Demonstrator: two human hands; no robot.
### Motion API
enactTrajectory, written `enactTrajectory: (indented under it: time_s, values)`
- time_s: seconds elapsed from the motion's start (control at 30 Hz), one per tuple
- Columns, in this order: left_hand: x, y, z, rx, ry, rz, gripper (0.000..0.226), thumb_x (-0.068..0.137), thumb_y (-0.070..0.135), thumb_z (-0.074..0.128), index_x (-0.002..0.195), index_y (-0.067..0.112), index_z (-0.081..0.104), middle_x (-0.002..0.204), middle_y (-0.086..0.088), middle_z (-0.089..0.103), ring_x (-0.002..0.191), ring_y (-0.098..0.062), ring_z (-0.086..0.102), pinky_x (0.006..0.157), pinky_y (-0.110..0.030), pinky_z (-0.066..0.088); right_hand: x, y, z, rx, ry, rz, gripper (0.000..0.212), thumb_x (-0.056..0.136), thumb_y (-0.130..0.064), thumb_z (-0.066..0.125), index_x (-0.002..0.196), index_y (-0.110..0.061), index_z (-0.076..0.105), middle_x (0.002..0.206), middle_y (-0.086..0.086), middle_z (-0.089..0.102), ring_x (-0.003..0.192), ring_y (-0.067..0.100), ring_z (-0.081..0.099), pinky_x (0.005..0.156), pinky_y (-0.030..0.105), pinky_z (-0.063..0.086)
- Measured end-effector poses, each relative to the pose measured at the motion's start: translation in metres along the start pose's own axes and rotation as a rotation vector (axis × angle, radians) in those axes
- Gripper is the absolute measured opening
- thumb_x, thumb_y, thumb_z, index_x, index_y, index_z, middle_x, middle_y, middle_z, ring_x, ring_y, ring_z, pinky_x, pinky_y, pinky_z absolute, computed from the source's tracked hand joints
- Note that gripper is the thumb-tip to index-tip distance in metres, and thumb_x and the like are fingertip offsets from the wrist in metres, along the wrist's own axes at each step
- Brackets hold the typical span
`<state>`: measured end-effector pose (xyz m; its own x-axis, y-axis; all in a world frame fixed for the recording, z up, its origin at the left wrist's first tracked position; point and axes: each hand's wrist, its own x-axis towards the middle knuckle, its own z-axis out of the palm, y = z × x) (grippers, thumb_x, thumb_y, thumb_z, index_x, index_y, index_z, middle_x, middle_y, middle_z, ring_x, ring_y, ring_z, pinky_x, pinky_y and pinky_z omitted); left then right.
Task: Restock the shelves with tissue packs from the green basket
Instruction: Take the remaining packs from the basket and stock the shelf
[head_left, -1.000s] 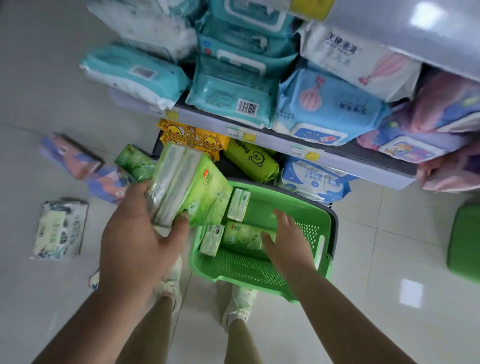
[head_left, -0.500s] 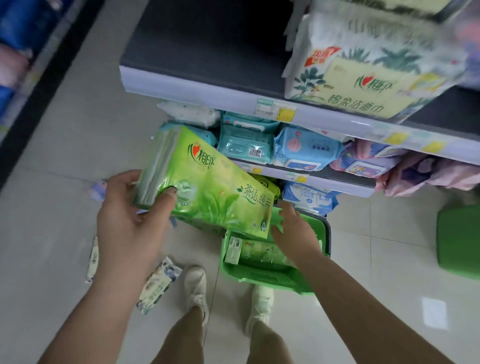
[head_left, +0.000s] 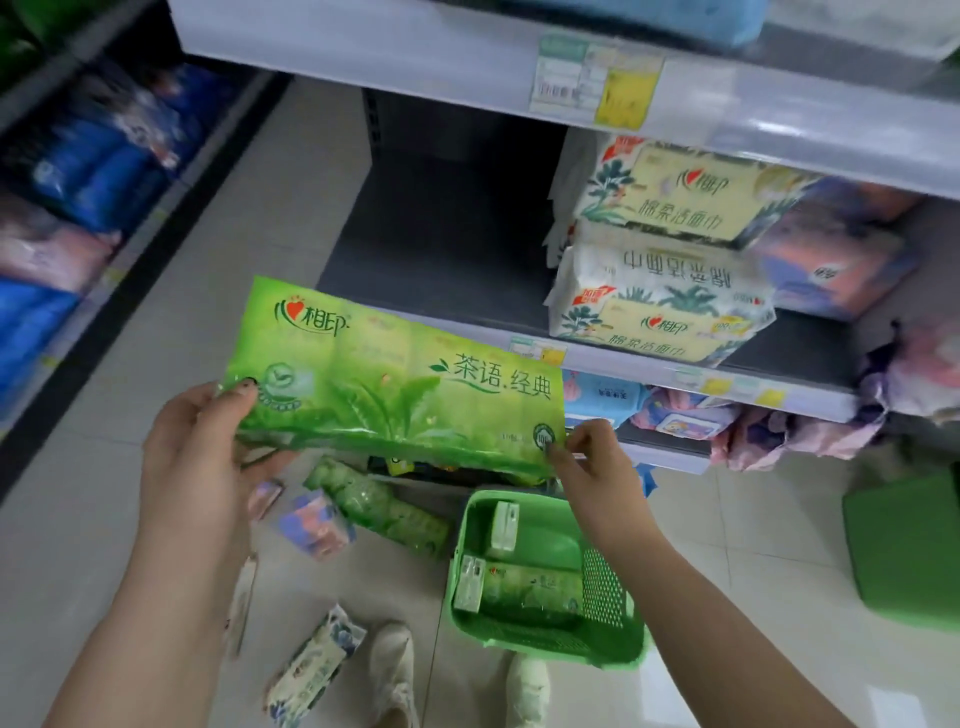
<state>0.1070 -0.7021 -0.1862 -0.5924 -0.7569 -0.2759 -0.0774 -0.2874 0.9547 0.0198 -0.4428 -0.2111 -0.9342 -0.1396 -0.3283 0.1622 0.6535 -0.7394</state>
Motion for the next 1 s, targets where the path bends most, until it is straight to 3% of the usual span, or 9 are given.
enactTrajectory:
  time_s: [0.13, 0.23, 0.3, 0.4, 0.53, 0.73, 0.87, 1.0]
  values:
    - [0.043, 0.012, 0.002, -0.106, -0.020, -0.083, 0.021, 0.079, 0.032, 0.056, 0.098, 0.022, 0.053, 0.098, -0.001, 0.062, 0.081, -0.015, 0.064, 0.056, -0.026, 0.057, 0.012, -0.022, 0.000, 0.083, 0.021, -0.027, 0.019, 0.093, -0.025, 0.051, 0.080, -0.028, 0.038, 0.092, 0.006, 0.064, 0.083, 0.025, 0.064, 0.063, 0.032, 0.041]
    - [0.070, 0.020, 0.018, -0.139, -0.046, -0.092, 0.013, 0.089, 0.028, 0.049, 0.099, 0.024, 0.056, 0.090, 0.004, 0.066, 0.078, -0.011, 0.067, 0.057, -0.026, 0.057, 0.022, -0.037, 0.004, 0.130, -0.003, -0.055, 0.006, 0.094, -0.024, 0.050, 0.100, -0.024, 0.047, 0.104, -0.001, 0.062, 0.093, 0.022, 0.065, 0.066, 0.030, 0.043]
    - [0.084, 0.025, 0.032, -0.137, -0.079, -0.105, 0.015, 0.092, 0.029, 0.045, 0.096, 0.024, 0.058, 0.083, 0.007, 0.067, 0.073, -0.007, 0.067, 0.056, -0.022, 0.056, 0.031, -0.048, 0.006, 0.127, -0.028, -0.087, 0.030, 0.094, -0.023, 0.049, 0.123, -0.017, 0.044, 0.116, -0.002, 0.060, 0.092, 0.017, 0.062, 0.072, 0.030, 0.047]
    - [0.108, 0.028, 0.053, -0.152, -0.100, -0.134, 0.019, 0.094, 0.031, 0.043, 0.092, 0.024, 0.060, 0.077, 0.008, 0.070, 0.078, -0.009, 0.065, 0.066, -0.025, 0.058, 0.047, -0.064, 0.010, 0.120, -0.061, -0.112, 0.045, 0.095, -0.025, 0.047, 0.138, -0.019, 0.033, 0.131, 0.000, 0.054, 0.092, 0.013, 0.056, 0.085, 0.035, 0.048]
    - [0.144, 0.023, 0.082, -0.141, -0.103, -0.201, 0.018, 0.094, 0.034, 0.044, 0.092, 0.024, 0.059, 0.091, 0.001, 0.064, 0.084, -0.013, 0.063, 0.071, -0.028, 0.058, 0.066, -0.073, 0.015, 0.117, -0.058, -0.122, 0.048, 0.096, -0.029, 0.048, 0.140, -0.020, 0.031, 0.136, 0.001, 0.050, 0.095, 0.012, 0.052, 0.081, 0.027, 0.041]
    - [0.200, 0.014, 0.122, -0.168, -0.098, -0.250, 0.019, 0.092, 0.033, 0.047, 0.091, 0.021, 0.061, 0.078, 0.003, 0.070, 0.084, -0.014, 0.066, 0.061, -0.026, 0.057, 0.073, -0.053, 0.024, 0.107, -0.030, -0.050, 0.045, 0.095, -0.027, 0.048, 0.137, -0.022, 0.033, 0.132, 0.002, 0.052, 0.096, 0.018, 0.060, 0.085, 0.038, 0.050]
    - [0.239, 0.013, 0.149, -0.197, -0.104, -0.233, 0.026, 0.089, 0.035, 0.053, 0.107, 0.019, 0.061, 0.105, -0.003, 0.069, 0.094, -0.019, 0.068, 0.073, -0.035, 0.058, 0.075, -0.035, 0.023, 0.096, -0.010, 0.018, 0.046, 0.095, -0.027, 0.049, 0.138, -0.021, 0.033, 0.131, 0.001, 0.052, 0.092, 0.017, 0.060, 0.084, 0.033, 0.047]
    - [0.273, 0.013, 0.179, -0.109, -0.158, -0.205, 0.033, 0.085, 0.038, 0.055, 0.112, 0.020, 0.063, 0.106, -0.001, 0.069, 0.095, -0.018, 0.068, 0.070, -0.034, 0.058, 0.079, -0.025, 0.023, 0.115, 0.013, 0.068, 0.045, 0.095, -0.029, 0.048, 0.137, -0.023, 0.033, 0.129, -0.001, 0.053, 0.092, 0.016, 0.063, 0.085, 0.038, 0.050]
